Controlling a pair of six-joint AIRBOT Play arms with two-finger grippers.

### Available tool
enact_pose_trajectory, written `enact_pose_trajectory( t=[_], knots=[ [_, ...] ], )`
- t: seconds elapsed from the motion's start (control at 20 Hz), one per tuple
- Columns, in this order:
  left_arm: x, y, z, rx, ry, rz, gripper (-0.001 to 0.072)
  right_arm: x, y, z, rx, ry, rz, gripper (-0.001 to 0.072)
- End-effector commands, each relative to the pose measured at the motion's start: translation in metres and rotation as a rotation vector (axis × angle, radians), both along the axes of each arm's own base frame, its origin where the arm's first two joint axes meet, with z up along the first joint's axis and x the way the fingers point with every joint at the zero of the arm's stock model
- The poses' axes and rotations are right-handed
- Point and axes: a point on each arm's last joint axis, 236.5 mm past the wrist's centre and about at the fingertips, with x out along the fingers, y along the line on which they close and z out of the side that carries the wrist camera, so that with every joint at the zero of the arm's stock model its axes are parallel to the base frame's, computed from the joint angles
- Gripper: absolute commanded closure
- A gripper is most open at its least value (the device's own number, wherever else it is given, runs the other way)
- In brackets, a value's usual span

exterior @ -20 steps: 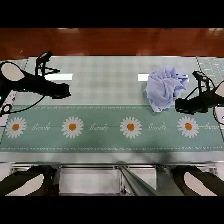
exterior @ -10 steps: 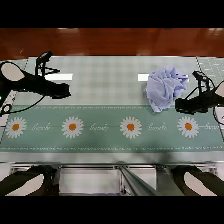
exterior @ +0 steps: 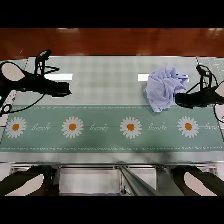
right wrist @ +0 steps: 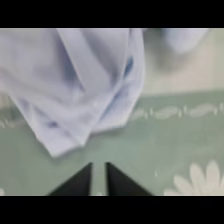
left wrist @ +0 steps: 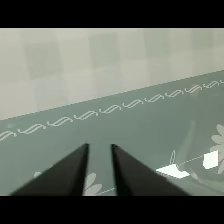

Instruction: Fold the shirts.

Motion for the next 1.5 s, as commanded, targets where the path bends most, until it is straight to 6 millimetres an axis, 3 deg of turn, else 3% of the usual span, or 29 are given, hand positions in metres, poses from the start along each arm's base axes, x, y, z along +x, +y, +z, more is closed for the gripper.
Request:
enact_pose_trajectory(
  t=[0.0,0.1,0.2,0.4,0.65,0.75,0.8,0.85,0.95,1.05,1.15,1.25,1.45],
  knots=[
    [0.011,0.002,-0.008,0.000,-0.009,0.026,0.0200,0.049,0.001,0.029,0.031,-0.225,-0.048,0.0303],
    [0.009,-0.002,-0.014,-0.012,0.015,0.021,0.0200,0.068,0.004,0.039,0.043,-0.263,-0.033,0.0304],
    [0.010,-0.011,-0.004,-0.036,-0.017,0.014,0.0201,0.084,0.007,0.031,0.064,-0.220,-0.020,0.0304],
    [0.007,-0.009,0.022,-0.024,-0.092,0.006,0.0201,0.109,0.005,-0.026,0.062,-0.059,0.032,0.0304],
    [-0.002,-0.007,0.022,-0.005,-0.077,-0.012,0.0200,0.128,0.009,-0.092,0.066,0.070,0.055,0.0310],
    [0.000,-0.003,0.017,0.003,-0.077,0.000,0.0201,0.129,0.025,-0.098,0.064,0.095,0.113,0.0490],
    [-0.001,0.001,0.015,0.003,-0.069,0.008,0.0200,0.130,0.032,-0.095,0.054,0.086,0.170,0.0665],
    [-0.003,0.005,0.017,0.003,-0.065,0.016,0.0201,0.132,0.036,-0.087,0.052,0.080,0.199,0.0689],
    [-0.003,0.025,0.031,0.025,-0.101,0.044,0.0201,0.140,0.035,-0.056,0.041,0.054,0.222,0.0689],
    [-0.003,0.059,0.052,0.052,-0.163,0.119,0.0201,0.151,0.029,-0.003,-0.010,-0.027,0.247,0.0689],
    [-0.010,0.093,0.071,0.061,-0.202,0.208,0.0201,0.159,0.041,0.066,-0.033,-0.160,0.279,0.0690],
    [-0.024,0.111,0.081,0.052,-0.226,0.276,0.0202,0.154,0.056,0.140,-0.068,-0.300,0.327,0.0690],
    [-0.053,0.064,0.098,-0.158,-0.285,0.204,0.0202,0.126,0.066,0.290,-0.083,-0.617,0.301,0.0690]
  ],
)
